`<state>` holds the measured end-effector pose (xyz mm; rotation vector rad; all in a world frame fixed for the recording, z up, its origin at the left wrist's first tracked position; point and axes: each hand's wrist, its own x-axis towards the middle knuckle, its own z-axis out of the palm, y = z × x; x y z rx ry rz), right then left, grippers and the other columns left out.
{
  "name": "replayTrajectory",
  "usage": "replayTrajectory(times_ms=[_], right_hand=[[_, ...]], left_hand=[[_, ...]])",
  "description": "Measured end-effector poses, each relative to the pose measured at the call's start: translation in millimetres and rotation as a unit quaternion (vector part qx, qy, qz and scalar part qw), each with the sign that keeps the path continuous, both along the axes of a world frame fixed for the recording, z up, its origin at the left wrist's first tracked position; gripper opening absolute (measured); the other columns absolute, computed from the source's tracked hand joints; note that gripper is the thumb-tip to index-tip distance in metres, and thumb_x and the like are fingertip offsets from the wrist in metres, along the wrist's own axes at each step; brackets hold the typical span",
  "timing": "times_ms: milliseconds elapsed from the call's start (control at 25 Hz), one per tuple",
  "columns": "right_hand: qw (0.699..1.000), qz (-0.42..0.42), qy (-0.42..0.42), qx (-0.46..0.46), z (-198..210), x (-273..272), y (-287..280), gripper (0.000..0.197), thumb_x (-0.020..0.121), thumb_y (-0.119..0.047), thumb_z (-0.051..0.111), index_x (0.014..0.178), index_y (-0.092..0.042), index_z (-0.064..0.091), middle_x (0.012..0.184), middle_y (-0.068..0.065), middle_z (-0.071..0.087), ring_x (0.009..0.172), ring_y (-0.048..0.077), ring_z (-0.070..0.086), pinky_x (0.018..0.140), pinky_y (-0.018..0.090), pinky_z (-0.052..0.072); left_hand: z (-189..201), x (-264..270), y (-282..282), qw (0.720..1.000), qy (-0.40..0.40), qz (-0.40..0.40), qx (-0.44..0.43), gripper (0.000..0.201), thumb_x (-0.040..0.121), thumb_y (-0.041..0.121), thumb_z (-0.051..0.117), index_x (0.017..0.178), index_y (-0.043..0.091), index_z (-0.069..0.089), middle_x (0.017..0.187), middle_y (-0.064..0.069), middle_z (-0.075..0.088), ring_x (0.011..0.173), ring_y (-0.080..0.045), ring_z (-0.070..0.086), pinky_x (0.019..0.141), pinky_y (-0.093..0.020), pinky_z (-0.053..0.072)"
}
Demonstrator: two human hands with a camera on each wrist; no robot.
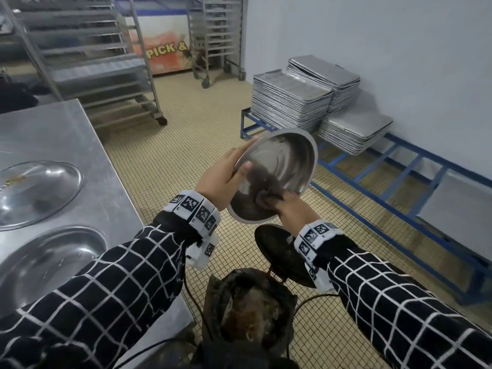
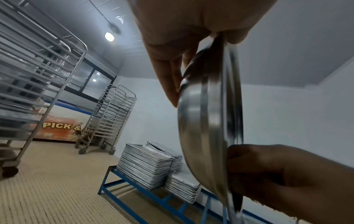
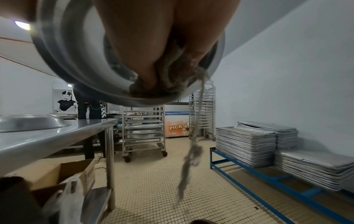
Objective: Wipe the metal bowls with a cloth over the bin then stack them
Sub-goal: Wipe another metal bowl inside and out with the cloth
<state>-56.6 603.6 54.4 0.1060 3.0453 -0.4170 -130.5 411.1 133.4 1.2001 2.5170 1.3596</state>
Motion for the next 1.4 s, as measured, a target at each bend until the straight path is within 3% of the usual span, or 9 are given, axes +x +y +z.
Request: replayTrajectory(times_ms=[200, 320, 440, 520, 760, 960, 1120, 1280, 1400], right_hand=[[0.995, 0.021, 0.058, -0.085, -4, 3, -5, 0.032, 0.096, -0.017, 0.051, 0.126, -0.020, 0.061, 0.125, 0.004, 0.058, 0.113, 0.021, 0.055, 0.097, 0.027, 0.043], [0.970, -0.074, 0.200, -0.113, 7, 2, -4, 0.023, 0.094, -0.010, 0.054, 0.112, -0.010, 0.068, 0.108, 0.003, 0.064, 0.099, 0.018, 0.061, 0.082, 0.017, 0.042], [0.898, -0.168, 0.326, -0.243, 32, -13, 1, 0.030, 0.093, -0.013, 0.058, 0.123, -0.011, 0.063, 0.117, 0.002, 0.061, 0.103, 0.012, 0.057, 0.091, 0.018, 0.044], [0.897, -0.155, 0.353, -0.216, 46, -26, 7, 0.033, 0.093, -0.011, 0.058, 0.125, -0.009, 0.061, 0.118, 0.006, 0.059, 0.104, 0.015, 0.055, 0.093, 0.022, 0.044], [0.958, -0.031, 0.262, -0.115, 24, -22, 9, 0.030, 0.092, -0.007, 0.055, 0.121, -0.003, 0.062, 0.117, 0.013, 0.057, 0.106, 0.024, 0.056, 0.092, 0.018, 0.036], [0.989, 0.084, 0.079, -0.091, 10, -13, -10, 0.037, 0.093, -0.010, 0.053, 0.130, -0.016, 0.057, 0.130, 0.005, 0.055, 0.115, 0.019, 0.054, 0.103, 0.023, 0.039], [0.987, 0.130, 0.029, -0.087, 11, -14, 0, 0.041, 0.091, -0.006, 0.054, 0.129, -0.019, 0.059, 0.121, 0.005, 0.061, 0.111, 0.018, 0.055, 0.095, 0.018, 0.036], [0.976, 0.037, 0.105, -0.185, 10, 1, 6, 0.031, 0.090, -0.007, 0.058, 0.117, -0.017, 0.068, 0.110, -0.001, 0.068, 0.101, 0.014, 0.063, 0.081, 0.008, 0.044], [0.906, -0.128, 0.214, -0.343, 39, 0, 1, 0.030, 0.093, -0.018, 0.059, 0.123, -0.018, 0.063, 0.115, -0.008, 0.063, 0.100, 0.005, 0.059, 0.081, 0.006, 0.043]], left_hand=[[-3, -4, 6, 0.998, 0.055, 0.012, -0.032, 0.048, 0.102, 0.027, 0.037, 0.142, 0.047, 0.020, 0.142, 0.001, 0.040, 0.111, -0.013, 0.050, 0.080, -0.027, 0.051], [-6, -11, 8, 1.000, 0.027, 0.016, -0.004, 0.047, 0.102, 0.026, 0.037, 0.139, 0.048, 0.019, 0.141, 0.000, 0.042, 0.114, -0.011, 0.047, 0.080, -0.014, 0.044], [-4, -14, 8, 0.998, -0.034, 0.034, 0.036, 0.044, 0.102, 0.032, 0.035, 0.145, 0.037, 0.026, 0.123, 0.002, 0.057, 0.104, -0.013, 0.059, 0.078, -0.027, 0.054], [-2, -14, 7, 0.993, -0.095, 0.037, 0.066, 0.039, 0.102, 0.035, 0.033, 0.141, 0.038, 0.031, 0.109, 0.006, 0.063, 0.089, -0.011, 0.067, 0.070, -0.027, 0.058], [-3, -19, 7, 0.975, -0.161, 0.032, 0.149, 0.036, 0.102, 0.036, 0.036, 0.137, 0.031, 0.040, 0.110, 0.000, 0.065, 0.092, -0.016, 0.069, 0.073, -0.034, 0.059], [-8, -26, 8, 0.992, -0.075, 0.060, 0.083, 0.041, 0.102, 0.037, 0.034, 0.141, 0.027, 0.039, 0.112, -0.003, 0.065, 0.097, -0.020, 0.065, 0.082, -0.045, 0.057], [-11, -22, 14, 0.997, -0.003, 0.060, 0.043, 0.045, 0.102, 0.031, 0.036, 0.145, 0.021, 0.035, 0.132, -0.002, 0.055, 0.119, -0.017, 0.052, 0.099, -0.033, 0.044], [-15, -24, 10, 0.998, 0.005, 0.049, 0.036, 0.046, 0.101, 0.035, 0.036, 0.147, 0.029, 0.030, 0.135, -0.002, 0.052, 0.117, -0.012, 0.051, 0.090, -0.022, 0.045], [-13, -22, 7, 0.994, -0.067, 0.051, 0.063, 0.044, 0.101, 0.040, 0.034, 0.144, 0.033, 0.031, 0.111, 0.003, 0.064, 0.093, -0.012, 0.067, 0.072, -0.027, 0.058]])
